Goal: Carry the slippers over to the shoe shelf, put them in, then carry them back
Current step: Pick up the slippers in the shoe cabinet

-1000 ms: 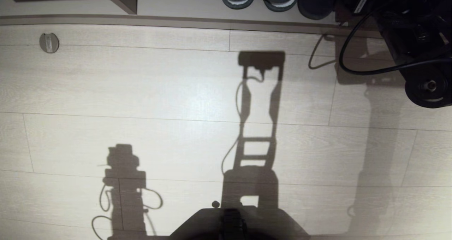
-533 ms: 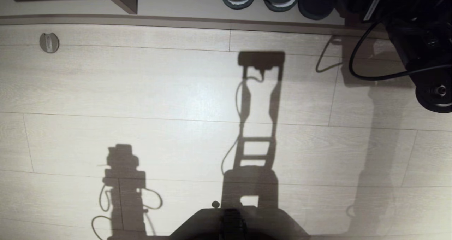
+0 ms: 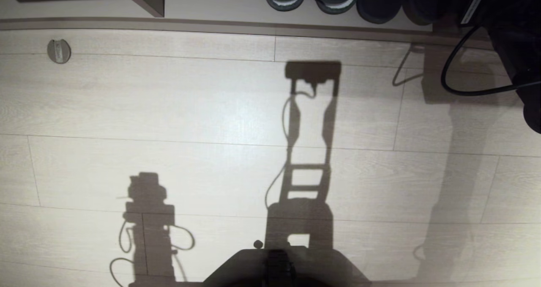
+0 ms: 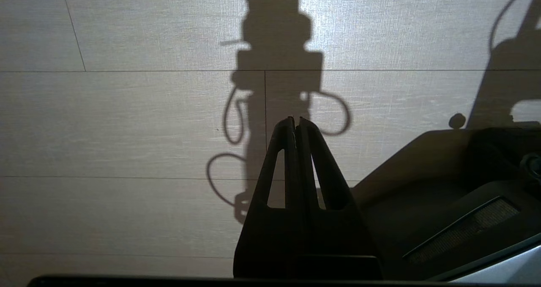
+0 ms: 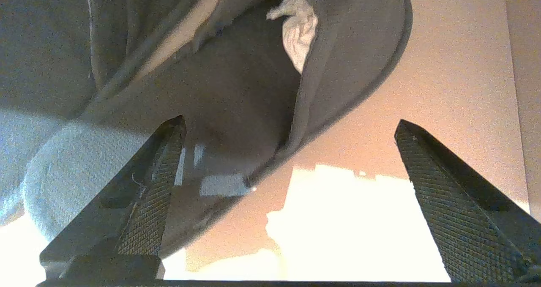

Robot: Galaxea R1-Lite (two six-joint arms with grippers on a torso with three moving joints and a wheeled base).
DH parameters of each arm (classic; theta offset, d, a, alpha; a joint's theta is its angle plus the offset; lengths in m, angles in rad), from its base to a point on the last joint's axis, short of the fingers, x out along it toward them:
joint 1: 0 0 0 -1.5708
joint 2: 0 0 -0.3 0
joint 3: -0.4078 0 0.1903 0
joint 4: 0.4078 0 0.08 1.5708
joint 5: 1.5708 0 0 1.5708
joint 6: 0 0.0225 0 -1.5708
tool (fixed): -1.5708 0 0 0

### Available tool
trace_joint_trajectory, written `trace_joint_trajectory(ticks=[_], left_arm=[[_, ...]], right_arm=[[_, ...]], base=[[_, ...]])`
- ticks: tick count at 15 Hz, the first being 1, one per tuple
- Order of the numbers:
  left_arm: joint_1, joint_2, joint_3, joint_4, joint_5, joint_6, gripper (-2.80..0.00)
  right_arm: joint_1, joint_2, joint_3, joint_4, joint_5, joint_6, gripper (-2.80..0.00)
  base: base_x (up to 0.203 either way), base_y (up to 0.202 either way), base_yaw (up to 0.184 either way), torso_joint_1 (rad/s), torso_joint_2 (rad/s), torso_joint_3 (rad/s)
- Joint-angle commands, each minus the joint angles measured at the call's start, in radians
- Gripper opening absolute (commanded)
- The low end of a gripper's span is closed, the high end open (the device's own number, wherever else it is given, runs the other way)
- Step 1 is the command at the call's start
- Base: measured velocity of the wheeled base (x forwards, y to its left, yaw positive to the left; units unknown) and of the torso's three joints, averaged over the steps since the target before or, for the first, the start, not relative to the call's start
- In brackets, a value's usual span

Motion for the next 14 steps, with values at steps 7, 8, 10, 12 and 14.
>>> trace_joint_trajectory(ticks=[7, 8, 10, 12, 14], left_arm=[[-0.001, 0.001, 0.0, 0.0, 0.0, -0.001, -2.8], [0.0, 0.001, 0.0, 0.0, 0.0, -0.001, -2.8], [0.0, 0.001, 0.0, 0.0, 0.0, -0.001, -2.8], [-0.001, 0.001, 0.0, 0.0, 0.0, -0.001, -2.8], [-0.001, 0.001, 0.0, 0.0, 0.0, -0.001, -2.8]], right_arm=[[-0.053, -0.034, 0.043, -0.006, -0.011, -0.05, 0.0], [-0.071, -0.035, 0.044, -0.006, -0.009, -0.065, 0.0], [-0.094, -0.03, 0.038, -0.012, -0.006, -0.071, 0.0], [-0.122, -0.026, 0.03, -0.022, -0.001, -0.073, 0.0], [-0.142, -0.024, 0.027, -0.022, 0.0, -0.074, 0.0]], base=[[0.0, 0.0, 0.0, 0.0, 0.0, 0.0], [0.0, 0.0, 0.0, 0.0, 0.0, 0.0], [0.0, 0.0, 0.0, 0.0, 0.0, 0.0], [0.0, 0.0, 0.0, 0.0, 0.0, 0.0], [0.0, 0.0, 0.0, 0.0, 0.0, 0.0]])
